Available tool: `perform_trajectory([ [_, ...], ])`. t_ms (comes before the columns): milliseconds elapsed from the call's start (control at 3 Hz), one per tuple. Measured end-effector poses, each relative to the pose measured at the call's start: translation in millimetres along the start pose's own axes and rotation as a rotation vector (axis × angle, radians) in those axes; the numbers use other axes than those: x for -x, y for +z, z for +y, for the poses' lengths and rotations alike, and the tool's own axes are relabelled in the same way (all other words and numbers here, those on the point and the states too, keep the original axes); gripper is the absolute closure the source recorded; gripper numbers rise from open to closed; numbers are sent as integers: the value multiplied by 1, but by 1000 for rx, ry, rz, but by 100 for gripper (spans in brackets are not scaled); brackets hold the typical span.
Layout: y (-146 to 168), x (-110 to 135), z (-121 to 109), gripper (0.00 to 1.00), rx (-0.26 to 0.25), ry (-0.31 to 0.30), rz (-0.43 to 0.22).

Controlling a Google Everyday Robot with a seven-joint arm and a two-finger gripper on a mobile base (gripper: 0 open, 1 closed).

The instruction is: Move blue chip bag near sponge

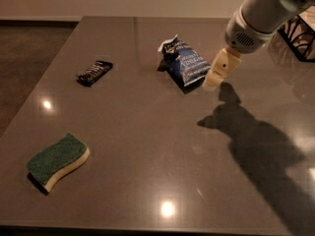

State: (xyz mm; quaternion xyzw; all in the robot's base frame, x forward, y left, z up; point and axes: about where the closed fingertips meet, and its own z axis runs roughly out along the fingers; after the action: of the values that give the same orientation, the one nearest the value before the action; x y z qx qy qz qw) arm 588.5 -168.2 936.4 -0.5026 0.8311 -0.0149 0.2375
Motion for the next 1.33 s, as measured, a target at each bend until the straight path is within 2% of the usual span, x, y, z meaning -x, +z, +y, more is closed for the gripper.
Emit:
perform_trajectory([
  [667,64,34,-26,0,-17,119,-23],
  [1333,110,44,-30,0,16,179,-6],
])
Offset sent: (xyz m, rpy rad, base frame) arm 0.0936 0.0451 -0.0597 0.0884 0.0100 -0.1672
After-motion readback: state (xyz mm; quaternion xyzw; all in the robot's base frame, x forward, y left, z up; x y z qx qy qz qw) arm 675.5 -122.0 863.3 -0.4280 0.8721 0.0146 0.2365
